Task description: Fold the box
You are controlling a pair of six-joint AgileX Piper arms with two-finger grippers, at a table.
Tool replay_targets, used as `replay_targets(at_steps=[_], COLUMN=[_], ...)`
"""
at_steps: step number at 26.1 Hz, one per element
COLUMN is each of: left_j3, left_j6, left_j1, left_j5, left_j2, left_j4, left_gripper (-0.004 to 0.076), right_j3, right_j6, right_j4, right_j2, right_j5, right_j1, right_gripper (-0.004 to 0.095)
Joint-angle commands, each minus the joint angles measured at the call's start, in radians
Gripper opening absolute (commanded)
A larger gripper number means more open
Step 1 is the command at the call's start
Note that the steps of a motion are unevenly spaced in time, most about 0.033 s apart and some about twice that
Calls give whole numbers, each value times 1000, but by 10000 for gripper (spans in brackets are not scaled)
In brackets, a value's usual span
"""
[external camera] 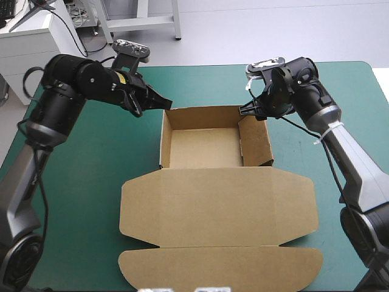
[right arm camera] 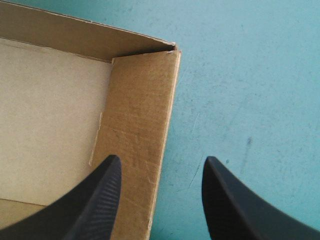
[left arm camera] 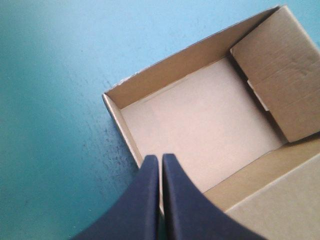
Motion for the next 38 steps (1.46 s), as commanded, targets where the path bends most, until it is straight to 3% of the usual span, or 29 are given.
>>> replay_targets(at_steps=[1,4,7,9,18,22,28,38], left_j3=[0,52,204,307,884,1101,1248,1298], left_j6=[2,13,13,13,13,93,95,184], left_j1=[-5,-5,-5,-5,-5,-5,-5,-5], left_j5=[49,49,47,39,-186,-224,-234,-223], left_j2=[-124,-203,-349,-420,-701,-815,-972,-1205], left_j4=[-20,-18,-23,-23,-21,-25,-25,-96], left_gripper=[-8,-8,-8,-8,-8,-8,-8,-8], right_j3=[-19,-19,-19,-17,25,40,42,42], right_j6=[-7,-7,-7,-7,-48,-48,-68,-78], right_j4=[-8,16,165,181,302,306,353,361], right_j2=[-31,-8,23,39,125,158,181,196], right_j5=[4,4,4,4,4,4,4,4], right_j1=[-9,-40,-120,-148,-155,-155,-155,-155], right_gripper=[463,463,463,462,443,441,411,279])
